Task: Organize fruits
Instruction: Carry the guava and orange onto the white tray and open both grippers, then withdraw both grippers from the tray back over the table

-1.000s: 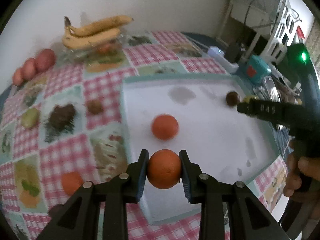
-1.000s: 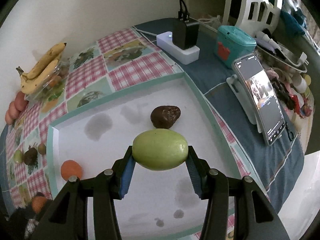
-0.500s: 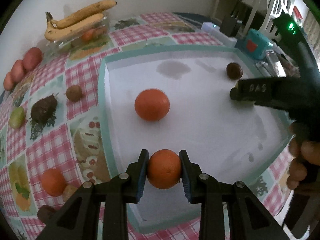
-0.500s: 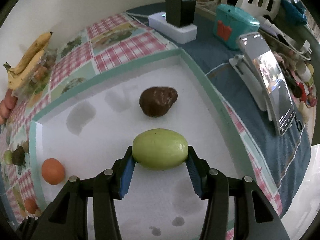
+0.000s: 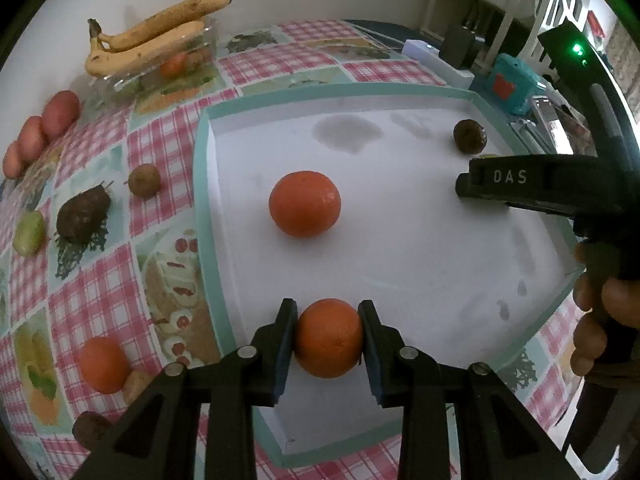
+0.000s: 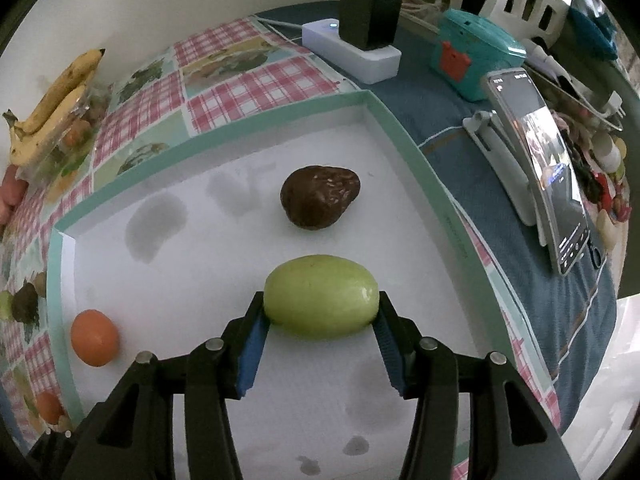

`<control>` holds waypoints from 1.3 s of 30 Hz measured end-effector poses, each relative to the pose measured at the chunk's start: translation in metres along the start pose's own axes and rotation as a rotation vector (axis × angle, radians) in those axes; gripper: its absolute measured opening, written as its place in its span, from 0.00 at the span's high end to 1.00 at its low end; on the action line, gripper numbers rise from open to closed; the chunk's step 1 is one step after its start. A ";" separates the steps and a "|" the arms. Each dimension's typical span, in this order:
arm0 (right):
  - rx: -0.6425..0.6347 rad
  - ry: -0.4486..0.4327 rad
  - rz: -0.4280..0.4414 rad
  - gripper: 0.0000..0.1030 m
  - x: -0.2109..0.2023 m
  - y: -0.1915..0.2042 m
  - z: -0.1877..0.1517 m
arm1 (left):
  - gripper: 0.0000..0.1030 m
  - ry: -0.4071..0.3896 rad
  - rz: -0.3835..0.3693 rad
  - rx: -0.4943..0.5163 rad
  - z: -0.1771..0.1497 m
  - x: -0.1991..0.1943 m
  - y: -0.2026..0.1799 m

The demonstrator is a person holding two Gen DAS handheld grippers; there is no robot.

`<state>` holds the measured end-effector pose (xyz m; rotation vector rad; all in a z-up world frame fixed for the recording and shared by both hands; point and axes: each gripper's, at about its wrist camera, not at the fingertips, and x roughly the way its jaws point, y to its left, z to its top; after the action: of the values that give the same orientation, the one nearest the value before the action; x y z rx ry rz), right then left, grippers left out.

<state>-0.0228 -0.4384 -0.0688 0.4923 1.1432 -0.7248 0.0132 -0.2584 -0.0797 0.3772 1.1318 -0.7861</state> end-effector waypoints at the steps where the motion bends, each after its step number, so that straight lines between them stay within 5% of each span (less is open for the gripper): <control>1: 0.001 -0.001 0.003 0.47 0.000 0.000 0.000 | 0.66 0.006 -0.001 -0.003 0.000 -0.001 0.000; 8: 0.009 -0.038 0.012 0.32 -0.008 0.000 0.002 | 0.63 0.002 -0.030 0.001 -0.001 -0.013 -0.002; 12: 0.039 -0.080 0.020 0.27 -0.020 -0.005 0.005 | 0.42 -0.033 -0.043 0.010 0.002 -0.027 -0.004; 20: 0.084 -0.112 0.027 0.23 -0.028 -0.013 0.004 | 0.32 -0.087 -0.008 -0.063 0.009 -0.056 0.022; 24: 0.091 -0.107 0.022 0.23 -0.027 -0.014 0.003 | 0.27 -0.107 0.039 -0.184 0.012 -0.064 0.060; 34: 0.024 -0.145 0.026 0.23 -0.042 0.012 -0.002 | 0.01 -0.205 0.301 -0.532 -0.012 -0.098 0.181; 39: -0.074 -0.170 0.060 0.13 -0.052 0.048 -0.013 | 0.00 -0.214 0.337 -0.687 -0.037 -0.111 0.230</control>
<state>-0.0074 -0.3831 -0.0253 0.3937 0.9885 -0.6568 0.1327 -0.0379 -0.0193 -0.0953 1.0294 -0.1107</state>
